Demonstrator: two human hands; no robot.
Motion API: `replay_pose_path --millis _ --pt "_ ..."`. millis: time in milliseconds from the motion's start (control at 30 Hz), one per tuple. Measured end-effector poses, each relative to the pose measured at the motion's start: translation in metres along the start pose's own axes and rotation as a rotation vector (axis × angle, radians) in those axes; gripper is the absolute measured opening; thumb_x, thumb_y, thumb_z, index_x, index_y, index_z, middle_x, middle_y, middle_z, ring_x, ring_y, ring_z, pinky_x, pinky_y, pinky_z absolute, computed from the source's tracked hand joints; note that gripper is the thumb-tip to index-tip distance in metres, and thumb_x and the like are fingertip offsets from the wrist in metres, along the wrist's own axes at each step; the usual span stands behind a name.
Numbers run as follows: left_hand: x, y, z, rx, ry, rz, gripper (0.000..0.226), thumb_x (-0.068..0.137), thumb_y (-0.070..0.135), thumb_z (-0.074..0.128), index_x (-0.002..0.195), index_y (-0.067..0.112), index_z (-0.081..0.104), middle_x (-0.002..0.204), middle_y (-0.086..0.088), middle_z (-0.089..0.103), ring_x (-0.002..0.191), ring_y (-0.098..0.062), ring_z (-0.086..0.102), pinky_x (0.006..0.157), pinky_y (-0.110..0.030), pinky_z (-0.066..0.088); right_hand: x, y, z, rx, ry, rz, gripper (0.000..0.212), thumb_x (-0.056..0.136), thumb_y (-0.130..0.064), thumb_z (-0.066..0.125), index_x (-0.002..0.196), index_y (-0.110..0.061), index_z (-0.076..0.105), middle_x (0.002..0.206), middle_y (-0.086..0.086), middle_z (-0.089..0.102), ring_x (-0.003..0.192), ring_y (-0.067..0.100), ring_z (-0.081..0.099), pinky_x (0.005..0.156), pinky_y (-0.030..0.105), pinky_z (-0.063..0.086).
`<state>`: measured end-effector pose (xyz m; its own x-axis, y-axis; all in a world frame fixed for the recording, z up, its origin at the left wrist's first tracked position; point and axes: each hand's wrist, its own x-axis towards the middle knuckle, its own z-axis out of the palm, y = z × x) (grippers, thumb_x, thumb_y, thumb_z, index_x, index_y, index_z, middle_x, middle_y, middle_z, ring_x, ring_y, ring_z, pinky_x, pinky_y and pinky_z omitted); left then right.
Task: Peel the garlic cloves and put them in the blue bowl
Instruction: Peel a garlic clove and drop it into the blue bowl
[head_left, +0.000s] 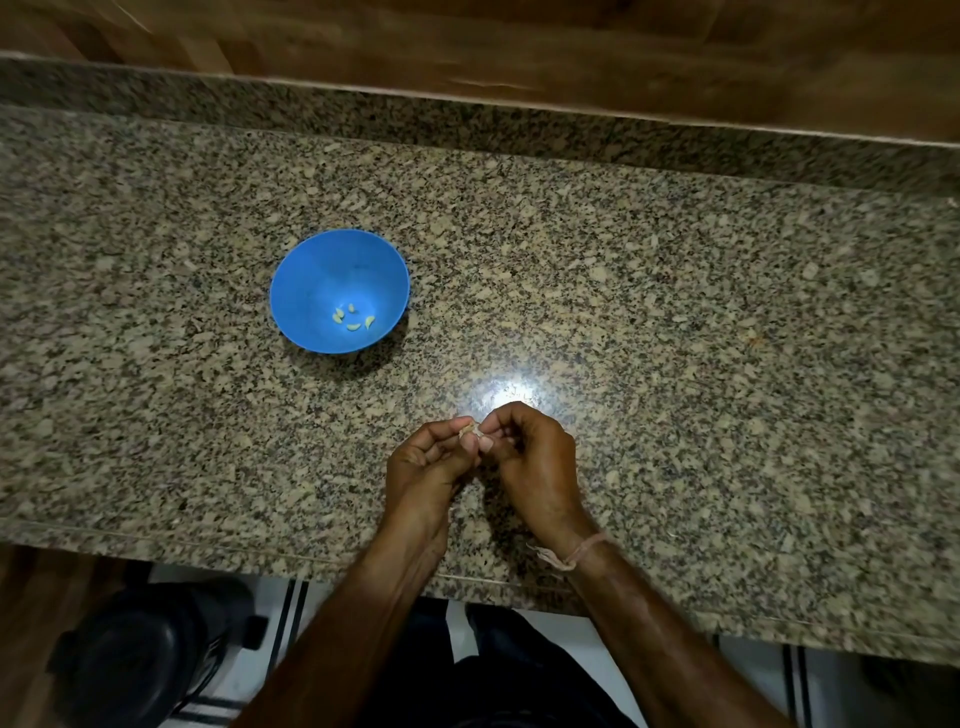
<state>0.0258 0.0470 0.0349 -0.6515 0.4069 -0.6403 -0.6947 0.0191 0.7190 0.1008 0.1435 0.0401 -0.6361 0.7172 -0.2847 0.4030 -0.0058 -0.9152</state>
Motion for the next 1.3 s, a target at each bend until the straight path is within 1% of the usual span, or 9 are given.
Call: replay_pose_path --millis 133,333,467,600,800,1000,1167,1233,1300 --pt "0.003 -0.001 -0.003 -0.016 0.016 -0.026 0.020 0.091 -0.003 0.068 0.107 0.007 0.071 0.101 -0.019 0.078 0.100 -0.029 0.074 0.092 -0.037 0.060 0.002 0.001 0.001 0.046 -0.034 0.041 0.012 0.089 0.000 0.077 0.089 -0.012 0.074 0.082 0.001 0.074 0.075 0.004 0.067 0.069 0.016 0.055" --pt "0.006 0.008 -0.006 -0.140 -0.106 -0.128 0.031 0.077 0.007 0.071 0.108 0.005 0.065 0.105 -0.017 0.078 0.101 -0.024 0.077 0.082 -0.024 0.061 0.005 0.004 -0.005 0.049 -0.106 0.036 0.015 0.086 0.002 0.079 0.094 -0.009 0.074 0.089 0.006 0.076 0.084 0.019 0.071 0.077 0.021 0.058" --pt "0.007 0.007 -0.005 -0.145 -0.112 -0.135 0.031 0.076 0.008 0.071 0.107 0.006 0.064 0.105 -0.016 0.078 0.102 -0.022 0.076 0.083 -0.023 0.060 0.007 0.004 -0.002 -0.003 -0.094 0.029 0.016 0.087 0.004 0.078 0.091 -0.011 0.073 0.085 0.005 0.074 0.076 0.004 0.065 0.073 0.016 0.055" --pt "0.010 0.009 -0.006 -0.148 -0.114 -0.121 0.031 0.078 0.007 0.070 0.109 0.005 0.064 0.107 -0.018 0.078 0.104 -0.025 0.076 0.084 -0.024 0.061 0.006 0.000 0.002 -0.014 -0.056 0.030 0.015 0.087 0.002 0.078 0.091 -0.011 0.073 0.085 0.004 0.075 0.077 0.003 0.066 0.071 0.015 0.055" --pt "0.013 0.004 -0.010 -0.108 -0.117 -0.108 0.020 0.089 -0.002 0.066 0.107 0.005 0.064 0.108 -0.019 0.077 0.107 -0.028 0.075 0.094 -0.031 0.060 0.009 0.001 0.003 -0.076 -0.093 0.007 0.018 0.085 0.008 0.076 0.088 -0.010 0.072 0.082 0.003 0.072 0.072 -0.003 0.060 0.066 0.012 0.051" --pt "0.017 -0.001 -0.017 -0.100 -0.109 -0.095 0.034 0.078 0.007 0.073 0.111 0.002 0.064 0.116 -0.027 0.073 0.114 -0.036 0.071 0.103 -0.043 0.055 0.012 0.009 0.010 -0.134 -0.099 -0.013 0.019 0.084 0.009 0.077 0.087 -0.009 0.072 0.082 0.002 0.071 0.074 0.000 0.061 0.068 0.023 0.055" --pt "0.018 -0.001 -0.018 -0.091 -0.073 -0.097 0.024 0.090 -0.003 0.066 0.113 0.000 0.063 0.110 -0.023 0.076 0.106 -0.030 0.075 0.088 -0.030 0.062 0.014 0.011 0.012 -0.096 -0.112 0.000 0.018 0.087 0.007 0.075 0.088 -0.010 0.074 0.081 0.001 0.074 0.078 0.013 0.070 0.071 0.029 0.061" --pt "0.017 0.002 -0.018 -0.095 -0.068 -0.113 0.023 0.092 -0.003 0.065 0.114 0.001 0.063 0.109 -0.021 0.076 0.105 -0.028 0.076 0.090 -0.030 0.060 0.015 0.009 0.010 -0.033 -0.126 0.021 0.016 0.088 0.004 0.076 0.092 -0.011 0.077 0.082 0.000 0.076 0.081 0.014 0.073 0.074 0.028 0.063" --pt "0.018 0.004 -0.018 -0.112 -0.059 -0.137 0.022 0.091 0.000 0.066 0.113 0.004 0.064 0.110 -0.018 0.077 0.105 -0.026 0.075 0.093 -0.031 0.056 0.013 0.009 0.009 0.012 -0.118 0.009 0.014 0.088 -0.001 0.078 0.096 -0.012 0.079 0.085 -0.001 0.078 0.083 0.015 0.075 0.079 0.034 0.064"
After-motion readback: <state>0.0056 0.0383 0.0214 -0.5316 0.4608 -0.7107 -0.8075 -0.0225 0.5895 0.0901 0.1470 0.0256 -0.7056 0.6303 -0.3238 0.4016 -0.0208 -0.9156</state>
